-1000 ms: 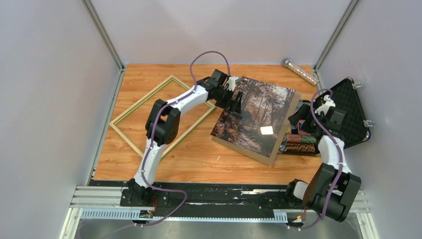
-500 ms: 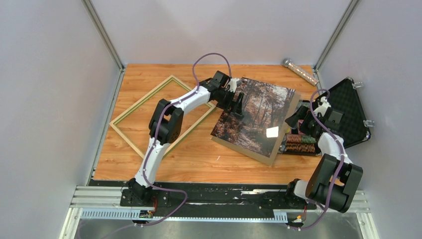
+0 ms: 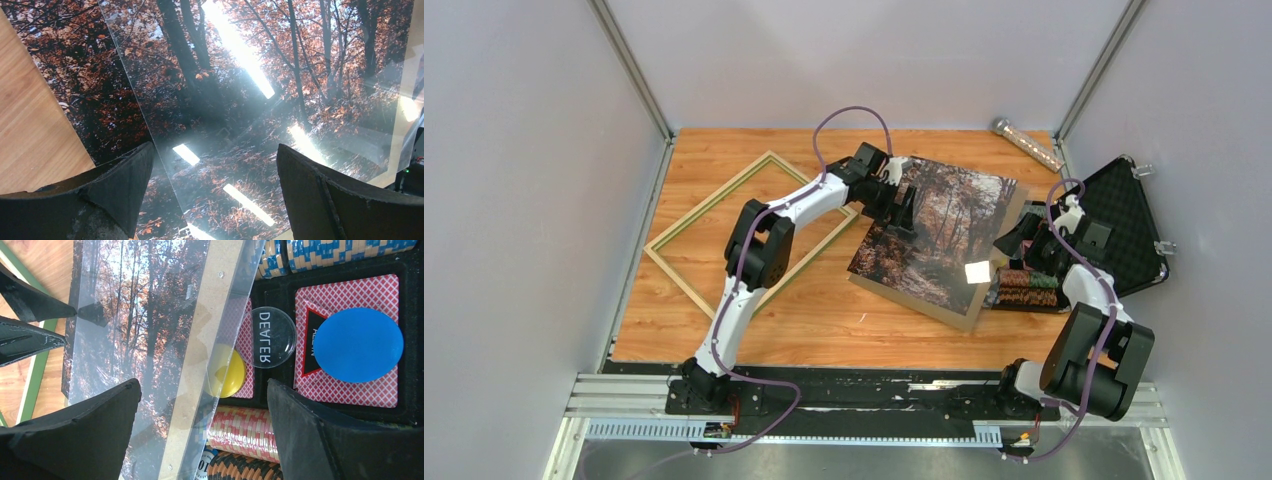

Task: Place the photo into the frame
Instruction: Pick up the photo frame item at the center of the board.

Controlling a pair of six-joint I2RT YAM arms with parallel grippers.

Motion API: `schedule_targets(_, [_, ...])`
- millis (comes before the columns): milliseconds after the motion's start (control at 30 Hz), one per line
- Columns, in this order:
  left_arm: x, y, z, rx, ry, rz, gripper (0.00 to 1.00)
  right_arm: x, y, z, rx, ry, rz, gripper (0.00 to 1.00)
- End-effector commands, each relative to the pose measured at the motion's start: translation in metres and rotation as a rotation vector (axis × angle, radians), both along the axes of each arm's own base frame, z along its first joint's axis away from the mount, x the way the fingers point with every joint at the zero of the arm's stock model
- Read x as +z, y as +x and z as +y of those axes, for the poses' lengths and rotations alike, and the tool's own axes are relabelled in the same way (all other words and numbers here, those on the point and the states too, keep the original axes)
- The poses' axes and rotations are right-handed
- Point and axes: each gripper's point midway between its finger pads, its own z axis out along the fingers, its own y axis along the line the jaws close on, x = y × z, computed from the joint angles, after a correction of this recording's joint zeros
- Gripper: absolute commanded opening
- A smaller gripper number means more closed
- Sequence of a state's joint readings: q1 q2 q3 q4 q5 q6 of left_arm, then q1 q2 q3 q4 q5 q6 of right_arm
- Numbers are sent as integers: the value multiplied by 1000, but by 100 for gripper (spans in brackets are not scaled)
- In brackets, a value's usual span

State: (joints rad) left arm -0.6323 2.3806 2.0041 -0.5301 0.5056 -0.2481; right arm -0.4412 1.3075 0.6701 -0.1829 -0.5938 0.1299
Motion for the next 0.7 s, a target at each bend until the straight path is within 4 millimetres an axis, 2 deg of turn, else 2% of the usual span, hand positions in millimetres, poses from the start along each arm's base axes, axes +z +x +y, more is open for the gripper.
schedule_targets(0, [10,-5,-15,-32,-47,-9,100,11,9,1,25,8,-53,94])
schedule_targets(667, [0,-21,-20,-58,-54,28,100,5,9,9,60,66,-36,89])
